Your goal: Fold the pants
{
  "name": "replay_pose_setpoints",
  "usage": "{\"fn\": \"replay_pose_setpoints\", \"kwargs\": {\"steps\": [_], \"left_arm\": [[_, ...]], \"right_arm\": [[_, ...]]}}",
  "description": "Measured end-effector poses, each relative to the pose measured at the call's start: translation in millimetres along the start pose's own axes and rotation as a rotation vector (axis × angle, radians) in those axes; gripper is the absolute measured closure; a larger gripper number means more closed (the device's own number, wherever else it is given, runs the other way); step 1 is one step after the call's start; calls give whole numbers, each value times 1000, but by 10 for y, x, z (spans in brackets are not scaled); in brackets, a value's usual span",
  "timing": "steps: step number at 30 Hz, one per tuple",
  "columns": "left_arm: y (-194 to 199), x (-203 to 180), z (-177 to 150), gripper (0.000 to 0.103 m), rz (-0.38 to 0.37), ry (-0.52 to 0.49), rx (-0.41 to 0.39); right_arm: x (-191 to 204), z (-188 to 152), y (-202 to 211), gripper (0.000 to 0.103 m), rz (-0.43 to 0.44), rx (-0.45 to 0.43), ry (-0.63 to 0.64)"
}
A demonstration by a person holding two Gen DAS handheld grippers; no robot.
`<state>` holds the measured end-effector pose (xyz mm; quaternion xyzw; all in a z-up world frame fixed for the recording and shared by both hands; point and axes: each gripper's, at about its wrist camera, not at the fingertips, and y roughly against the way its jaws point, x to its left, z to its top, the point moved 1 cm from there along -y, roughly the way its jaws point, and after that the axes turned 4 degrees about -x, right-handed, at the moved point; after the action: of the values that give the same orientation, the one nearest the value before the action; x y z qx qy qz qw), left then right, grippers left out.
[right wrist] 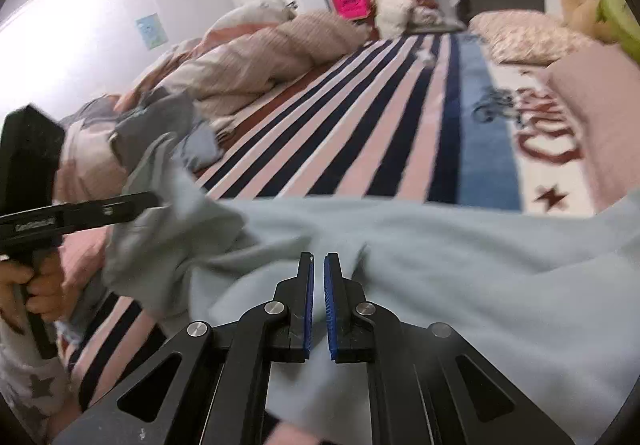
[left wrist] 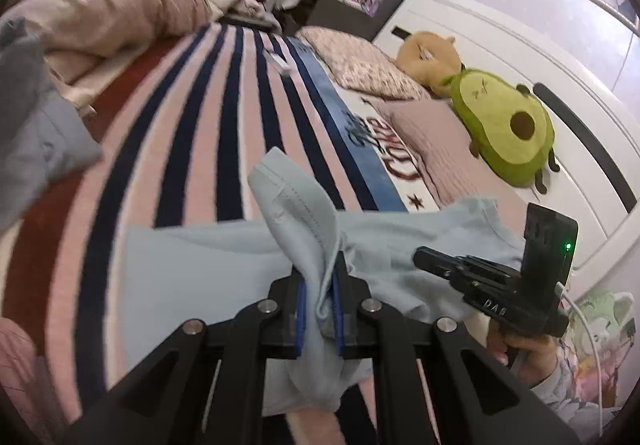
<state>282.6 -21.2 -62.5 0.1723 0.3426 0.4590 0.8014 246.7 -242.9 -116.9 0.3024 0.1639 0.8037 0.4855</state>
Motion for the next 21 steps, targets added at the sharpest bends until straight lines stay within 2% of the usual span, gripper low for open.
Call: {"fn": "replay_pose_setpoints", "kwargs": {"steps": [1, 4, 5, 6, 7, 8, 14, 16, 17, 18, 19, 21], "left_arm": [[46, 7, 29, 95, 6, -2, -15], [149, 27, 78, 95, 36, -19, -45], [190, 34, 93, 95, 48, -24, -57], [208, 39, 104, 95, 56, -26, -65], [231, 49, 112, 95, 63, -29, -71], [266, 59, 124, 95, 69, -30, -82], [497, 108, 201, 95, 96, -14, -159], [605, 130, 232, 95, 106, -10, -189], [638, 134, 236, 95, 109, -8, -199], [683, 144, 243, 95, 113, -6, -211], [715, 151, 247, 95, 115, -6, -218], [769, 162, 260, 95, 120, -8, -231]], "right_arm": [[-40, 33, 16, 102, -6, -2, -12], [-136, 48, 23, 98, 91, 50, -104], [-129, 37, 18, 85, 103, 59, -109], [-105, 12, 9, 55, 106, 80, -97], [-64, -2, -19, 43, 100, 97, -85], [-27, -38, -68, 37, 90, 130, -68], [30, -137, -451, 37, 98, 218, -73], [43, -141, -511, 39, 108, 219, -81], [55, -136, -523, 54, 114, 214, -84], [78, -129, -513, 84, 115, 205, -74], [98, -129, -501, 96, 116, 197, -66], [133, -110, -447, 95, 95, 168, -43]]}}
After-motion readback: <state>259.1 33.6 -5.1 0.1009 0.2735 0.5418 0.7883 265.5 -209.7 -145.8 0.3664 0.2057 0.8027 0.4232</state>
